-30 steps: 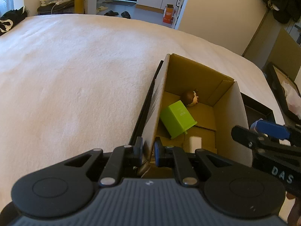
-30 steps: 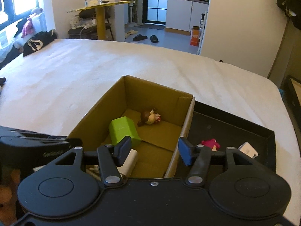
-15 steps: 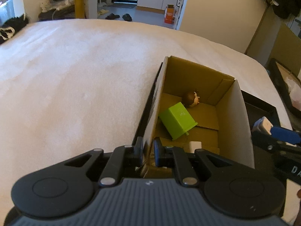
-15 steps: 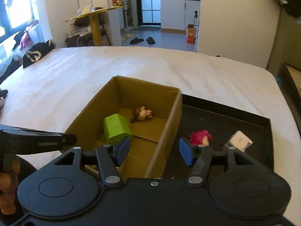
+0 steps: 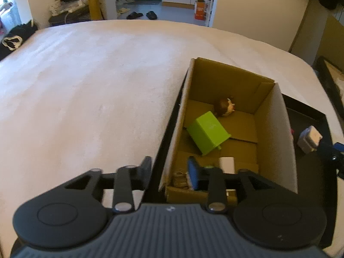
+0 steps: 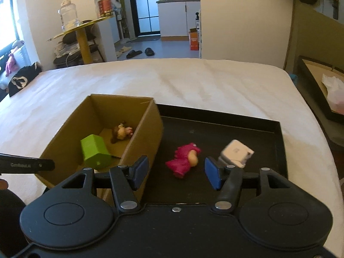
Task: Organize rigid objects
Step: 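Move the right tool back to the white folded charger block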
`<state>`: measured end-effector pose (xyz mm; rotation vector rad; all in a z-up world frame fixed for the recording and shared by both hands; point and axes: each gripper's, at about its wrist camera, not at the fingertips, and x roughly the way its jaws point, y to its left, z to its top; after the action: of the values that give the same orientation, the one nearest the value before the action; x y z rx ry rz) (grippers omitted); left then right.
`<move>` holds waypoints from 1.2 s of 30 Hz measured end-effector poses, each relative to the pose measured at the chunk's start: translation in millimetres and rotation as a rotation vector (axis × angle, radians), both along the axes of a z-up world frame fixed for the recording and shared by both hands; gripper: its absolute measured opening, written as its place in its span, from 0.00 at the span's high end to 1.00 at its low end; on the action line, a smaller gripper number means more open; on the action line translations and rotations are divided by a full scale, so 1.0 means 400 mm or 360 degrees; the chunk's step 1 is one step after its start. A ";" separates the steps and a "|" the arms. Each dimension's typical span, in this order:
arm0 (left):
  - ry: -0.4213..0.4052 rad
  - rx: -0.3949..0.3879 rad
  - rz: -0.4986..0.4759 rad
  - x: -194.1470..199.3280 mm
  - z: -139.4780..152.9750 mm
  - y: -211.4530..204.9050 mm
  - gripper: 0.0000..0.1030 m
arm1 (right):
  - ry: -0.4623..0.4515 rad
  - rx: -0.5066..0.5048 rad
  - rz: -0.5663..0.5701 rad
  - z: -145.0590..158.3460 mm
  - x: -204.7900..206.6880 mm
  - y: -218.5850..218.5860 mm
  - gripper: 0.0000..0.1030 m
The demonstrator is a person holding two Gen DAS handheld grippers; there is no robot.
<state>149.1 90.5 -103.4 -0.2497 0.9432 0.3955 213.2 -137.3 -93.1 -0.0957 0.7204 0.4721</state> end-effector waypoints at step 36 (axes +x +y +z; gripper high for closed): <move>0.0169 0.0455 0.0200 0.078 -0.001 -0.093 0.25 | 0.0035 0.0344 -0.0502 -0.201 0.185 -0.117 0.17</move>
<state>180.2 53.3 -103.7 -0.0269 0.9649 0.6582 287.3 -184.3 -173.4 0.2239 0.6868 0.2466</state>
